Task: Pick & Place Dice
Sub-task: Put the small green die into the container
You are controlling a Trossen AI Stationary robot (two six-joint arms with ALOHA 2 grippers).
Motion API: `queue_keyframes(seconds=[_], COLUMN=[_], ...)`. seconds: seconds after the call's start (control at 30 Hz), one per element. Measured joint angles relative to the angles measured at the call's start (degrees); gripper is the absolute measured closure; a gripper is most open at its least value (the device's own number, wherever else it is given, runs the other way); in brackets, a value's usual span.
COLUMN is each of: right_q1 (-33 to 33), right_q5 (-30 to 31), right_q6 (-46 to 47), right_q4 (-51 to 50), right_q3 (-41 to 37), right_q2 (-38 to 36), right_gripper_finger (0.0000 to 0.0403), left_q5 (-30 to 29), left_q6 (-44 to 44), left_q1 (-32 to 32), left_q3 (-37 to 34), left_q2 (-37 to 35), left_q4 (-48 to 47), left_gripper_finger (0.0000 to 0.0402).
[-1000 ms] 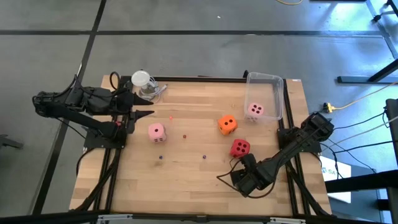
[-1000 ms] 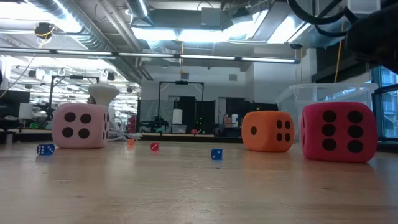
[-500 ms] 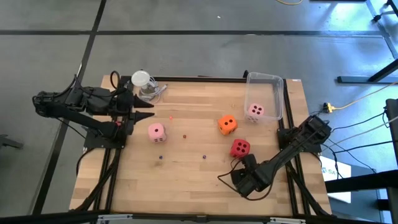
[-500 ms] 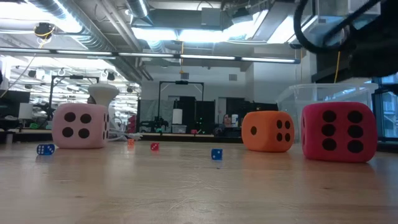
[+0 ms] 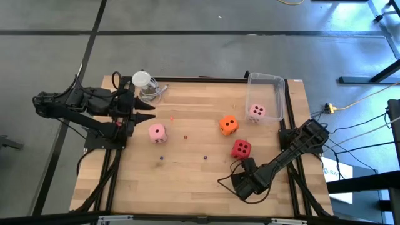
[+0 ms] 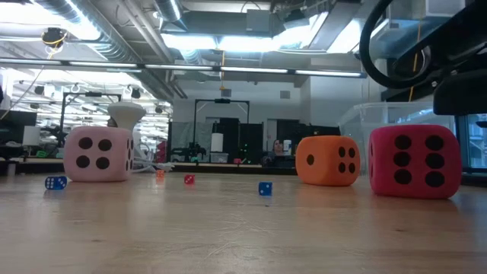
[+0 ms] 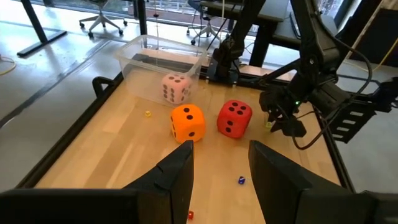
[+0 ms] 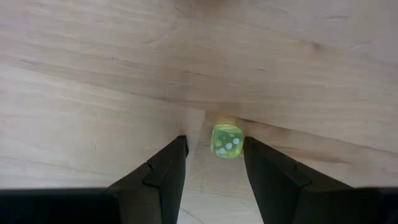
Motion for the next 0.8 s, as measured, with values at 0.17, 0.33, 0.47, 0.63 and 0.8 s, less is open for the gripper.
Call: queue_keyframes(seconds=[0.17, 0.33, 0.47, 0.63, 0.8], right_q1=[0.0, 0.0, 0.0, -0.3, -0.4], right_q5=[0.6, 0.9, 1.8, 2.5, 3.6], right_q6=[0.1, 0.3, 0.4, 0.7, 0.6], right_q4=[-0.6, -0.9, -1.0, -1.2, -2.2], right_q3=[0.0, 0.0, 0.0, 0.0, -0.1], right_q2=[0.1, 0.1, 0.2, 0.2, 0.3], right_gripper_finger=[0.0238, 0.0239, 0.0254, 0.0297, 0.0344], left_q5=[0.0, 0.0, 0.0, 0.0, -0.1], left_q6=[0.0, 0.0, 0.0, 0.0, 0.0], left_q1=[0.0, 0.0, 0.0, 0.0, 0.0], left_q3=[0.0, 0.0, 0.0, 0.0, 0.0], left_q2=[0.0, 0.0, 0.0, 0.0, 0.0], left_q4=[0.0, 0.0, 0.0, 0.0, 0.0], left_gripper_finger=[0.0256, 0.0256, 0.0256, 0.0256, 0.0256])
